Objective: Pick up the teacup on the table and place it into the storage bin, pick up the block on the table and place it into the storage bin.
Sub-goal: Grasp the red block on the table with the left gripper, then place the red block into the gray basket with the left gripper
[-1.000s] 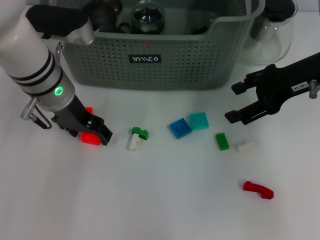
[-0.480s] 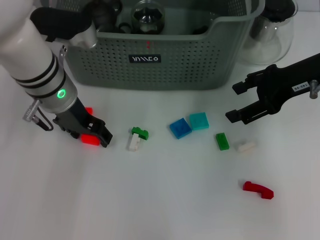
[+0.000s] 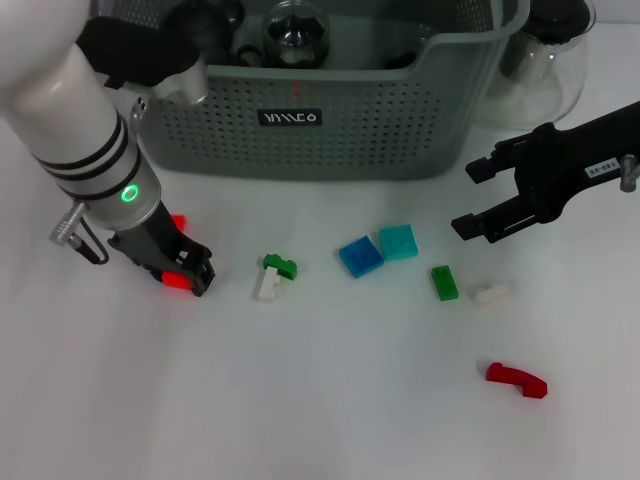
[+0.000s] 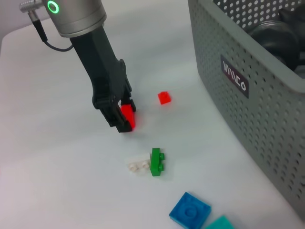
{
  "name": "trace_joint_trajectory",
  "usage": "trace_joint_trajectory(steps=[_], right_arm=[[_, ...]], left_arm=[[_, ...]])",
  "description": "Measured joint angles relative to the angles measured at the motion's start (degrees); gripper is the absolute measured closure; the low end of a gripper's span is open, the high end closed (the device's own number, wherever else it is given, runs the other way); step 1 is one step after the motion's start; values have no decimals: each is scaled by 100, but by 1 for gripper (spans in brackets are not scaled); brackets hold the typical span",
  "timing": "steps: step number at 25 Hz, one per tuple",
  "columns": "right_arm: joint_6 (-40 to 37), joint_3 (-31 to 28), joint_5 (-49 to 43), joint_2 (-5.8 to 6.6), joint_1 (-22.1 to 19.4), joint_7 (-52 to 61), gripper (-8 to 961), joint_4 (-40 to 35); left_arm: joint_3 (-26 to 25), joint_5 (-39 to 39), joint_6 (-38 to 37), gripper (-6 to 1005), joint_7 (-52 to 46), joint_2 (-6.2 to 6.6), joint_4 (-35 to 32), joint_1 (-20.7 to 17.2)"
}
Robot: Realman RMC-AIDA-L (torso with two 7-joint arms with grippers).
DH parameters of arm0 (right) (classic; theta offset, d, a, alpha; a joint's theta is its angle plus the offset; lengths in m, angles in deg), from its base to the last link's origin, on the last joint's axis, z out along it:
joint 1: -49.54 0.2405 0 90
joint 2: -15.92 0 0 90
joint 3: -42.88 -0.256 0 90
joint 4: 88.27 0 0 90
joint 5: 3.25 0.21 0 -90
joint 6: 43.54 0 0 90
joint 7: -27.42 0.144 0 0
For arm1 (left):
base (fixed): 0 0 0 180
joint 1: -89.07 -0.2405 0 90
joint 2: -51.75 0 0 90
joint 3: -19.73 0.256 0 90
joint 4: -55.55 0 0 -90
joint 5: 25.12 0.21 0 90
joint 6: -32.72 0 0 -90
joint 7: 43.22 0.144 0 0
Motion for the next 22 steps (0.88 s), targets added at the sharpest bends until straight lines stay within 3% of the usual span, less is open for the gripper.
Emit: trace_joint_trajectory(steps=[3, 9, 13, 18, 22], right_arm=[[9, 1, 0, 7, -4, 0, 45, 0], [26, 5, 0, 22, -24, -7, 45, -1], [38, 5, 0, 29, -45, -33, 45, 1], [39, -2, 0, 31, -63, 2, 45, 5], [44, -16, 3, 3, -84, 159, 45, 8]], left_arm=[[35, 0, -17, 455, 1, 1, -75, 8], [148, -1, -236, 591, 5, 30, -569, -86], [56, -5, -797, 592, 98, 82, -1386, -283], [-1023, -427, -1754, 592, 821, -72, -3360, -687], [-2123, -2368, -2144, 592, 1305, -22, -4222, -665]])
